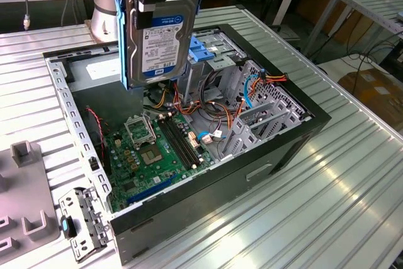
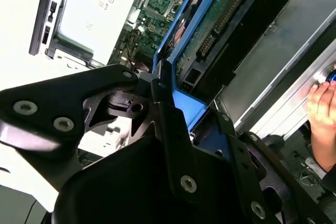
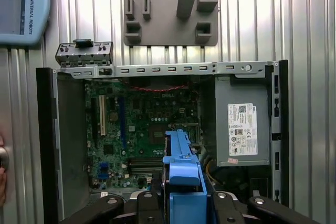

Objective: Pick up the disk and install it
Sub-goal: 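Insert the disk into the insertion slot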

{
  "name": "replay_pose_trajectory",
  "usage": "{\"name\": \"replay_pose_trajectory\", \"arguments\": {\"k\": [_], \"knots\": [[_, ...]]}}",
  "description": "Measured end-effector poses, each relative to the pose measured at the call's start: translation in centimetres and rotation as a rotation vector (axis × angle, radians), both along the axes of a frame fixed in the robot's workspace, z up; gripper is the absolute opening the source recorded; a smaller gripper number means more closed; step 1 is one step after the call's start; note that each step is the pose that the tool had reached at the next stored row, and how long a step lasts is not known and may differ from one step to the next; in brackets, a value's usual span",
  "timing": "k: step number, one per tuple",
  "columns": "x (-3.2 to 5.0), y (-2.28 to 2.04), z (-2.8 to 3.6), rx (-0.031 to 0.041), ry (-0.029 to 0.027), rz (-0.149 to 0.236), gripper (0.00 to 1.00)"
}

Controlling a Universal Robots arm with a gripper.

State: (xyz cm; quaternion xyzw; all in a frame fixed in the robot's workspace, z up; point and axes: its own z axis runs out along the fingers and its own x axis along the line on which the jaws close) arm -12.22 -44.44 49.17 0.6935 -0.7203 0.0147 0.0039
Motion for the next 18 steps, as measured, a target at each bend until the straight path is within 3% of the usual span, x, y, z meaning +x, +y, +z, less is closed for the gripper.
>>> {"name": "replay_pose_trajectory", "arguments": {"k": [11,18], "knots": [[0.0,-0.1,0.01,-0.0002,0.0001,0.0,0.37],[0.0,-0.09,0.48,-0.0001,0.0,0.0,0.37]]}}
